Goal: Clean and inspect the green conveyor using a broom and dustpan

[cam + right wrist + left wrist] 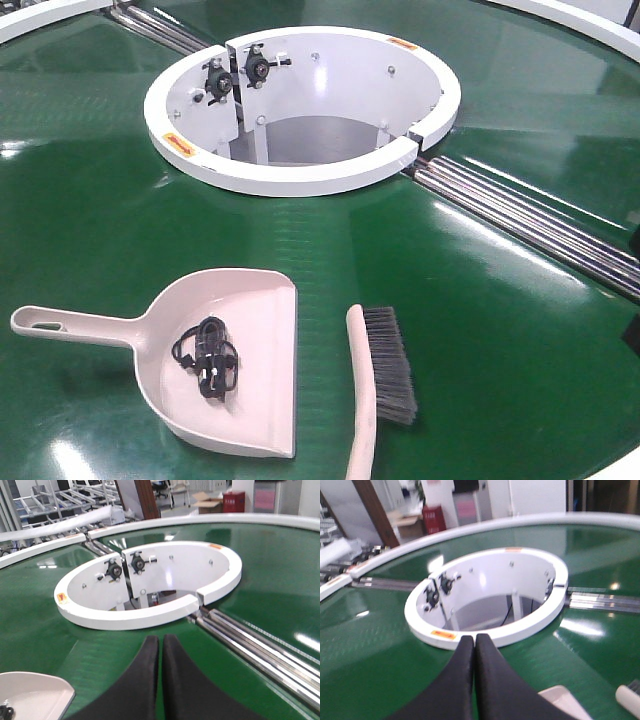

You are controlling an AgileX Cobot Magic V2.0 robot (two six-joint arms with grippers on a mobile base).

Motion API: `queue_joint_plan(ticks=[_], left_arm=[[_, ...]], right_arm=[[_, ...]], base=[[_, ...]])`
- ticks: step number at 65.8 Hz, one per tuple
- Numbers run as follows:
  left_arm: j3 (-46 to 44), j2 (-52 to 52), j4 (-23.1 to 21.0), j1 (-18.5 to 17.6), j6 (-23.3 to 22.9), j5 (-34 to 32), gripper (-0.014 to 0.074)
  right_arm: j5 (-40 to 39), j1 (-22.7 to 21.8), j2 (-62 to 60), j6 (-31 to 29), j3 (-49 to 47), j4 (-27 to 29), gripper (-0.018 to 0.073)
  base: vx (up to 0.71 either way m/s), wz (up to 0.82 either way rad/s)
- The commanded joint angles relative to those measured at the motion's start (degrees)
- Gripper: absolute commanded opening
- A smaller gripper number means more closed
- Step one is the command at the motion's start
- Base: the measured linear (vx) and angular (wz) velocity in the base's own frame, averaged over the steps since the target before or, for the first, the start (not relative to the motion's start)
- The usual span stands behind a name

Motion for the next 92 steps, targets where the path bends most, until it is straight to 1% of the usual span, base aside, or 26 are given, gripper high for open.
queue_joint_plan(ticks=[1,12,20,36,72,77,83,92], left_arm=[[6.06,-5.09,-1.73,-0.36,-0.72,-11.64,-0.0025],[18.06,-13.33,-1.85,-0.36,-1.12,-18.56,-0.0025],[21.79,-16.43,-2.18,-0.36,-1.29,-19.55,-0.0025],[22.14,-17.08,-2.07,-0.36,-1.29,-17.15,-0.0023],[22.14,-17.08,-2.07,-0.28,-1.29,-16.70,-0.0022],[22.27,-17.13,-1.96,0.88,-1.29,-16.36,-0.0022],[23.26,-17.83,-2.25,3.85,-1.29,-16.62,-0.0022],[29.80,-21.70,-5.40,8.70,-1.29,-18.19,-0.0022]], right_arm=[[-4.85,-0.16,-1.70,-2.19,-1.14,-0.34,-0.0005],[-8.62,-0.16,-5.21,-2.14,6.47,-0.24,-0.0005],[-9.80,-0.16,-5.99,-2.14,9.09,-0.10,-0.0005],[-9.90,-0.16,-5.99,-2.14,9.09,-0.15,-0.0005],[-9.78,-0.16,-5.99,-2.14,9.09,-0.15,-0.0005],[-9.78,-0.16,-5.99,-2.14,9.09,-0.15,-0.0005],[-9.78,-0.16,-5.99,-2.14,9.09,-0.15,-0.0005],[-9.78,-0.16,-5.99,-2.14,9.09,-0.15,-0.0005]], base=[[0.00,0.00],[0.00,0.00],[0.00,0.00],[0.00,0.00],[0.00,0.00],[0.00,0.00],[0.00,0.00],[0.00,0.00]])
